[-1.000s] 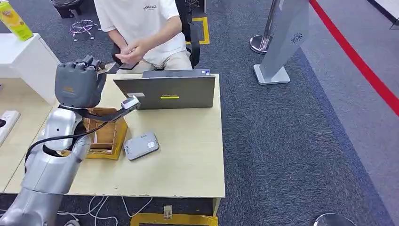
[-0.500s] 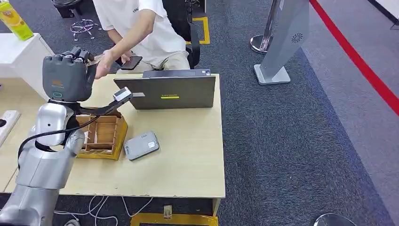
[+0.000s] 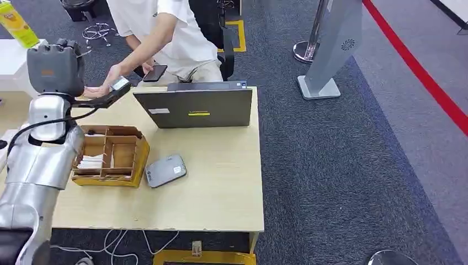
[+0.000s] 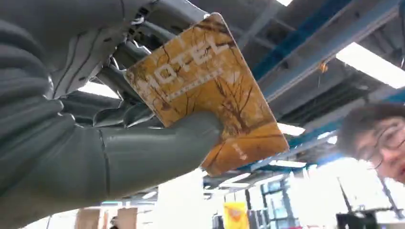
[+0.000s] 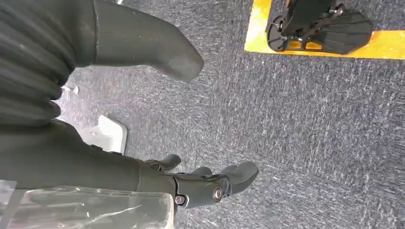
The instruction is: Pass the card to the sensor for recognition and then transmit it.
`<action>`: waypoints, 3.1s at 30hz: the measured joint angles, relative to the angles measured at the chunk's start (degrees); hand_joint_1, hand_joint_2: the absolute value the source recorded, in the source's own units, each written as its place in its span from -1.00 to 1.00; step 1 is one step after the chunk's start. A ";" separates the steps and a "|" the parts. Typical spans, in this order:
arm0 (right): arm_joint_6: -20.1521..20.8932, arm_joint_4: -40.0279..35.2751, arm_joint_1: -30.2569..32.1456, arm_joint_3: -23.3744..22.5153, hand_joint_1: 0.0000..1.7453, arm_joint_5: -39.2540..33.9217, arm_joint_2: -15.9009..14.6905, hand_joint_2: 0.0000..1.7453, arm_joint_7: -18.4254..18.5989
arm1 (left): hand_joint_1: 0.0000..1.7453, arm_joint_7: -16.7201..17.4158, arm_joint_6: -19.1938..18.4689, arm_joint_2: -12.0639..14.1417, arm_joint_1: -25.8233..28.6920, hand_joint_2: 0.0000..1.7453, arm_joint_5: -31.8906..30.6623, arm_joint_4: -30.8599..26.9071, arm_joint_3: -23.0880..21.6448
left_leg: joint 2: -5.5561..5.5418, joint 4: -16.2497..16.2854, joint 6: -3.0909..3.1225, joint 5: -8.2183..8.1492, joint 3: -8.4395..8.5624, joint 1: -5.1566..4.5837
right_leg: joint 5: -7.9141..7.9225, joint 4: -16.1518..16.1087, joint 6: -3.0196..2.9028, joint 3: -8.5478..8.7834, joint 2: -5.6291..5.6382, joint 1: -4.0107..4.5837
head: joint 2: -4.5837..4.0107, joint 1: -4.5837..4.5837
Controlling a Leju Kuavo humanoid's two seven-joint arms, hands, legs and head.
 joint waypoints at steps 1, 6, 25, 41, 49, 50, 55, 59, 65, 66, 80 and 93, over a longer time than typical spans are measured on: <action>0.00 0.00 -0.07 0.00 -1.00 0.00 0.00 1.00 0.13 | 1.00 0.02 0.09 0.00 -1.16 1.00 -0.02 2.46 0.11 | 0.00 0.00 0.00 0.00 0.00 0.00 | 0.00 0.00 0.00 0.00 0.00 0.00 | 0.00 0.04; -0.09 0.00 -0.30 0.00 -1.00 -0.05 0.02 1.00 0.31 | 1.00 -0.02 0.17 -0.33 -4.10 1.00 -0.02 9.00 0.11 | 0.00 0.00 0.01 -0.01 -0.01 -0.01 | -0.01 -0.03 0.01 0.00 0.03 -0.01 | 0.00 0.04; 0.00 0.02 -0.36 0.00 -1.00 -0.09 0.02 1.00 0.29 | -1.00 -0.96 0.61 -1.36 -6.05 1.00 0.33 16.25 0.44 | -0.02 0.00 0.03 -0.03 -0.05 -0.01 | -0.01 -0.03 0.01 -0.02 0.01 -0.01 | 0.00 0.07; 0.00 0.09 -0.28 0.00 -1.00 -0.31 0.02 1.00 0.13 | -1.00 -3.00 1.00 -1.38 -5.26 1.00 1.72 17.15 0.59 | -0.02 0.00 0.03 -0.03 -0.06 -0.02 | -0.01 -0.04 0.01 -0.02 0.01 -0.01 | 0.00 0.07; -0.70 0.09 1.15 -1.42 -1.00 -5.67 0.02 1.00 -1.16 | -1.00 -9.22 -3.78 -1.44 15.68 1.00 9.48 -8.37 0.70 | 0.24 -0.03 0.01 -0.33 0.02 -0.14 | -0.15 -0.05 0.09 -0.04 0.35 -0.16 | 0.00 0.04; -0.70 0.09 1.46 -1.97 -1.00 -6.31 0.02 1.00 -1.09 | -1.00 -9.25 -3.72 -1.31 20.51 1.00 9.57 -13.55 0.53 | 0.29 -0.03 0.07 -0.37 0.02 -0.13 | -0.20 -0.05 0.16 -0.02 0.39 -0.16 | 0.00 0.11; -1.57 0.09 2.37 -4.30 -1.00 -8.52 0.02 1.00 -0.94 | -1.00 -9.22 0.30 0.13 41.68 1.00 7.98 -36.95 0.30 | 0.44 -0.01 0.14 -0.73 0.05 -0.16 | -0.51 -0.07 0.25 0.03 0.49 -0.19 | 0.00 0.09; -2.36 0.09 2.63 -5.90 -1.00 -9.60 0.02 1.00 -1.27 | -1.00 -9.49 6.87 1.51 57.34 1.00 6.20 -49.72 0.46 | 0.52 0.00 0.13 -1.04 0.24 -0.15 | -0.80 -0.08 0.28 0.14 0.60 -0.19 | 0.00 0.04; -2.52 0.07 2.77 -7.26 -1.00 -9.90 0.02 1.00 -1.24 | -1.00 -9.12 7.74 2.60 68.91 1.00 4.83 -59.00 0.63 | 0.07 -0.01 0.14 -1.04 0.26 -0.14 | -0.91 -0.08 0.27 0.33 0.13 -0.18 | 0.00 0.09; -2.49 0.07 2.79 -7.36 -1.00 -10.08 0.02 1.00 -1.22 | -1.00 -8.59 6.84 2.75 70.10 1.00 4.81 -59.79 0.68 | 0.07 -0.01 0.14 -1.03 0.28 -0.14 | -0.91 -0.08 0.27 0.34 0.13 -0.18 | 0.00 0.09; -2.32 0.04 2.83 -7.74 -1.00 -10.14 0.02 1.00 -1.09 | -1.00 -5.18 -2.56 5.44 71.68 1.00 7.45 -60.66 4.52 | -0.05 0.00 0.10 -0.94 0.37 -0.12 | -0.89 -0.06 0.25 0.47 0.04 -0.15 | 0.00 0.09; -0.90 0.04 2.57 -7.74 -1.00 -7.91 -0.09 1.00 -0.04 | -1.00 -4.04 -21.90 7.04 61.83 1.00 11.04 -48.22 9.81 | -0.16 -0.01 -0.01 -0.81 0.44 -0.09 | -0.84 -0.03 0.18 0.53 -0.12 -0.11 | 0.00 0.09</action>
